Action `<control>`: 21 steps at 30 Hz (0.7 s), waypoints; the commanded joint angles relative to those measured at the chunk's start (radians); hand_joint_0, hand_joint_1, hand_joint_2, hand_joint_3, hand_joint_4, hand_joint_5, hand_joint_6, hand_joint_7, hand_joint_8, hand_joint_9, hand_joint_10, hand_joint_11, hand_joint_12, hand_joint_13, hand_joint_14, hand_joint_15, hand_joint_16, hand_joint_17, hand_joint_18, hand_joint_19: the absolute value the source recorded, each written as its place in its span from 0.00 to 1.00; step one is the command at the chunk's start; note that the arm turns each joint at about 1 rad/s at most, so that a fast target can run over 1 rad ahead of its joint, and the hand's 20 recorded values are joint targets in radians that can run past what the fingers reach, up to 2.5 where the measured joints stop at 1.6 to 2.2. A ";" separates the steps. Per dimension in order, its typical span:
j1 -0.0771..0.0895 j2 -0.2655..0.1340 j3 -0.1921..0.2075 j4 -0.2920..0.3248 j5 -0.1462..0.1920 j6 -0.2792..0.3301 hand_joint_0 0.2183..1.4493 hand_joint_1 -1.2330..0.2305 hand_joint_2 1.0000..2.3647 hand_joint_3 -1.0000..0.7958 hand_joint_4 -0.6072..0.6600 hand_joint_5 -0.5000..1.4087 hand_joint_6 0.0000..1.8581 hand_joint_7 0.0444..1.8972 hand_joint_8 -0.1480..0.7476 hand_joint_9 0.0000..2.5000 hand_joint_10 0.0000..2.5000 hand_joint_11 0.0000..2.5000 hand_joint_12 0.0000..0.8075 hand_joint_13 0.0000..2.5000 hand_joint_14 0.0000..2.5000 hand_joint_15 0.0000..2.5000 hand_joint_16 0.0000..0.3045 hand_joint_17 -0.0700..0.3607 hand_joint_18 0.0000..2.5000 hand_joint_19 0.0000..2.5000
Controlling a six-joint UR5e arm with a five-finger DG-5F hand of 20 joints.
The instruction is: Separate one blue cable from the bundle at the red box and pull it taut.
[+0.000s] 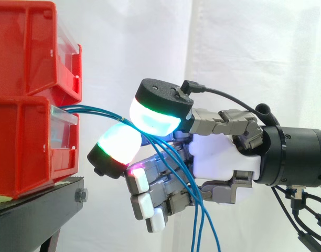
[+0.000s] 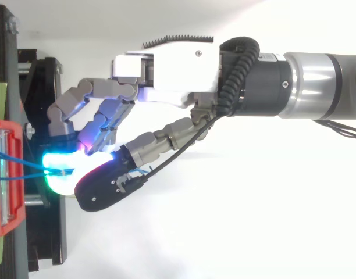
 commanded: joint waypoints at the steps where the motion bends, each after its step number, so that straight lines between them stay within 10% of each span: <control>1: 0.000 0.000 -0.001 -0.002 0.001 0.001 0.32 0.34 0.02 0.47 0.56 0.15 0.47 0.50 0.51 0.36 0.01 0.38 0.50 0.39 0.01 0.30 0.18 0.44 0.32 0.32; 21: -0.002 0.000 -0.002 -0.005 0.001 0.001 0.46 0.25 0.00 0.28 0.43 0.17 0.50 0.61 0.51 0.43 0.01 0.44 0.48 0.43 0.01 0.32 0.17 0.43 0.37 0.31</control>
